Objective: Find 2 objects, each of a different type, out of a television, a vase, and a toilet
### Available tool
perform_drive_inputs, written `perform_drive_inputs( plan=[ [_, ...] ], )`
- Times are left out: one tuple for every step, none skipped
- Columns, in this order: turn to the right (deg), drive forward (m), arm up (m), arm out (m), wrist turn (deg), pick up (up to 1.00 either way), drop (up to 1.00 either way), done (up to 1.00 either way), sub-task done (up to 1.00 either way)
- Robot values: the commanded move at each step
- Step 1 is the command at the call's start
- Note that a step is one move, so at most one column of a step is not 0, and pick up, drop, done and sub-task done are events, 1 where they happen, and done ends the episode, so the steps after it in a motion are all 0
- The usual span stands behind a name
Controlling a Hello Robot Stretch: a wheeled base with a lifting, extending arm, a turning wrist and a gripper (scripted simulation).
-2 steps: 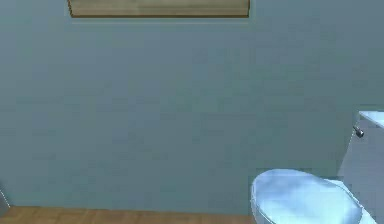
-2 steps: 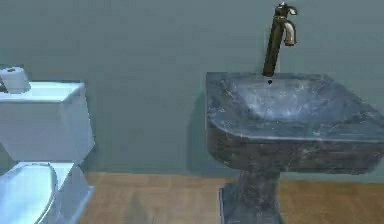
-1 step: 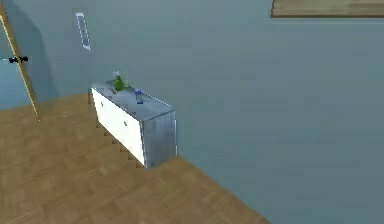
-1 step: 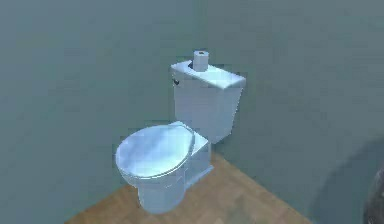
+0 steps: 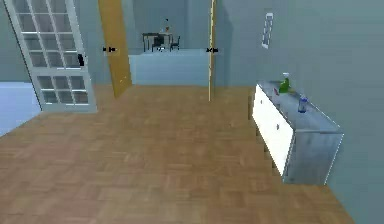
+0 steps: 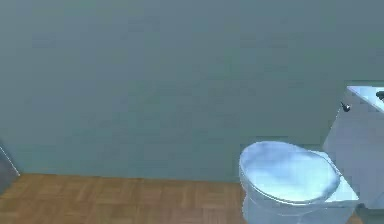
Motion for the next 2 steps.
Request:
perform_drive_inputs(
  plan=[
    [-33.0,0.00,0.00,0.00,0.0,0.00,0.00,0.00,0.00],
    [0.0,1.00,0.00,0.00,0.0,0.00,0.00,0.00,0.00]
  ],
)
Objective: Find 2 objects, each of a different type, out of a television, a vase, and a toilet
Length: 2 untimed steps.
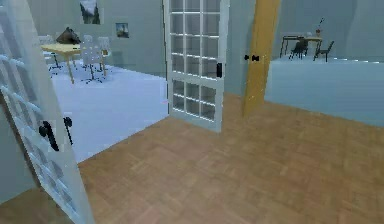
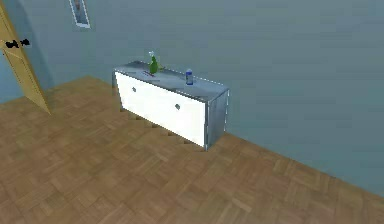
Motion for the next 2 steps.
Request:
perform_drive_inputs(
  plan=[
    [-3.0,0.00,0.00,0.00,0.0,0.00,0.00,0.00,0.00],
    [0.0,0.90,0.00,0.00,0.0,0.00,0.00,0.00,0.00]
  ],
)
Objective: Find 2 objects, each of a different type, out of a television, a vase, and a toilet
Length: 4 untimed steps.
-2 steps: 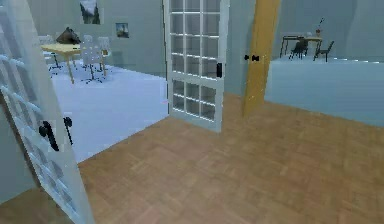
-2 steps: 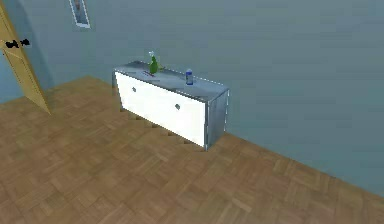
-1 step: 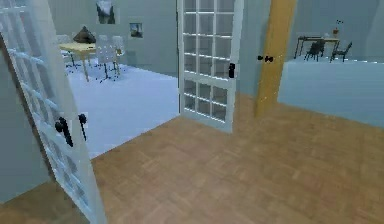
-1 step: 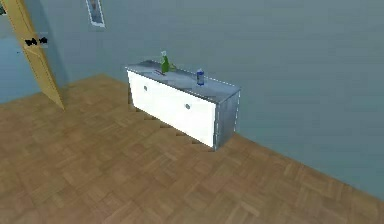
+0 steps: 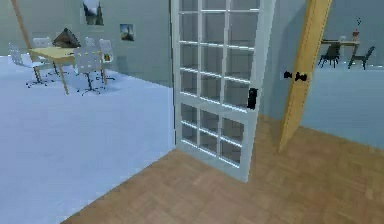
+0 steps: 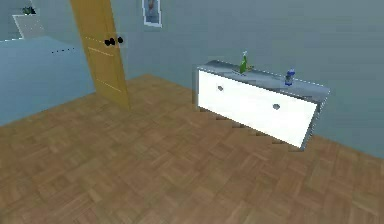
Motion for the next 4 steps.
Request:
perform_drive_inputs(
  plan=[
    [-12.0,0.00,0.00,0.00,0.0,0.00,0.00,0.00,0.00],
    [0.0,0.95,0.00,0.00,0.0,0.00,0.00,0.00,0.00],
    [-45.0,0.00,0.00,0.00,0.0,0.00,0.00,0.00,0.00],
    [-18.0,0.00,0.00,0.00,0.0,0.00,0.00,0.00,0.00]
  ],
)
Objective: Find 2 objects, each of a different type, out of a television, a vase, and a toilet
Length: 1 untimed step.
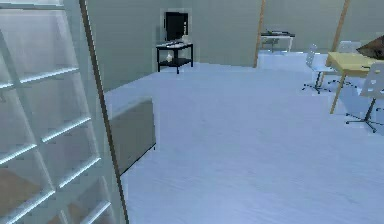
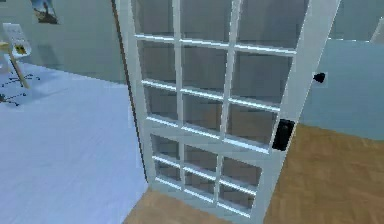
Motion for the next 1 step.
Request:
perform_drive_inputs(
  plan=[
    [0.0,1.00,0.00,0.00,0.0,0.00,0.00,0.00,0.00]
  ],
)
